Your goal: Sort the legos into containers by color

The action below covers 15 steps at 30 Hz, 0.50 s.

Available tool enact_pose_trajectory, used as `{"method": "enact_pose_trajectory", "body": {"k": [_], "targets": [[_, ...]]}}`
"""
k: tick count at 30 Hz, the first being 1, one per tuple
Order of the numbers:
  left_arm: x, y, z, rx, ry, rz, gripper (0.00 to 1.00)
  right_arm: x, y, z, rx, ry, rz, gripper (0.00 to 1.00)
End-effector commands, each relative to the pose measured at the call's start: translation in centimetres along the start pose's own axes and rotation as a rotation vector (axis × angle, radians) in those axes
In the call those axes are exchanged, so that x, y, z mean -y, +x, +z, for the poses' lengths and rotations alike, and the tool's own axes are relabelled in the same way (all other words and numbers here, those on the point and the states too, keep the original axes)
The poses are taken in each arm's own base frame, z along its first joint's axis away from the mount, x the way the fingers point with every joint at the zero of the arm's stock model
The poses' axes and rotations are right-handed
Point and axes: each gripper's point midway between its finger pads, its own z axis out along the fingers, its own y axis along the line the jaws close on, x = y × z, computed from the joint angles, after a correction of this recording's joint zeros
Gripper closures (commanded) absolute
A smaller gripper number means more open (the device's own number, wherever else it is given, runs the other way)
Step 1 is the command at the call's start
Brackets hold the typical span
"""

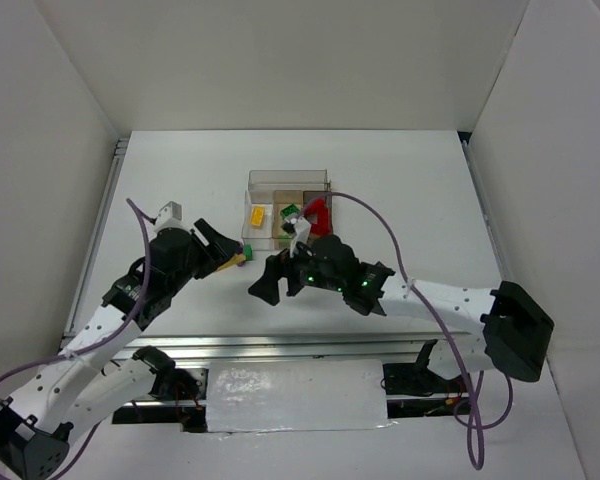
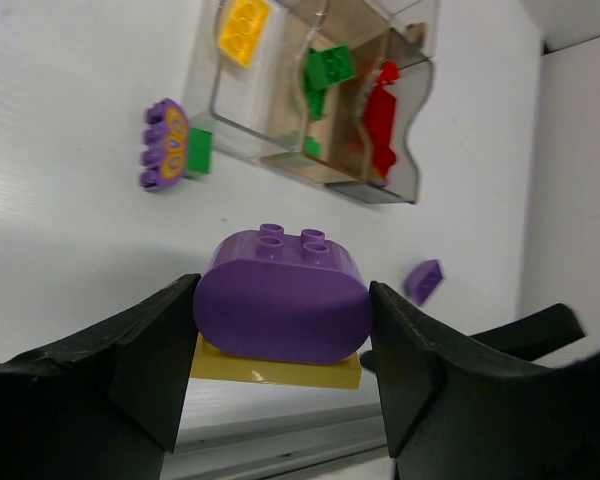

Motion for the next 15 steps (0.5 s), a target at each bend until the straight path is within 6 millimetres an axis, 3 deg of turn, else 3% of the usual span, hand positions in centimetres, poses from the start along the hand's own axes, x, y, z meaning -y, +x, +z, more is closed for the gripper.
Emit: {"method": "enact_pose_trajectory", "body": {"k": [1, 7, 13, 15], "targets": [[4.7, -1.6, -1.9, 0.024, 0.171, -0.188, 1.00, -4.6, -6.2, 2.1, 0.247, -0.070, -0.083, 0.01], [6.9, -2.8, -3.3, 0.050, 0.230, -0.244, 1.00, -6.4, -8.8, 3.4, 0.389, -0.048, -0.080, 0.03], [7.4, -3.3, -4.3, 0.066, 0.260, -0.273, 1.00, -5.4, -11.1, 4.0, 0.483, 0.090, -0.051, 0.06], [7.3, -3.4, -4.6, 0.070, 0.262, -0.270, 1.00, -5.1, -11.5, 4.1, 0.498, 0.110, -0.046, 0.13]]}}
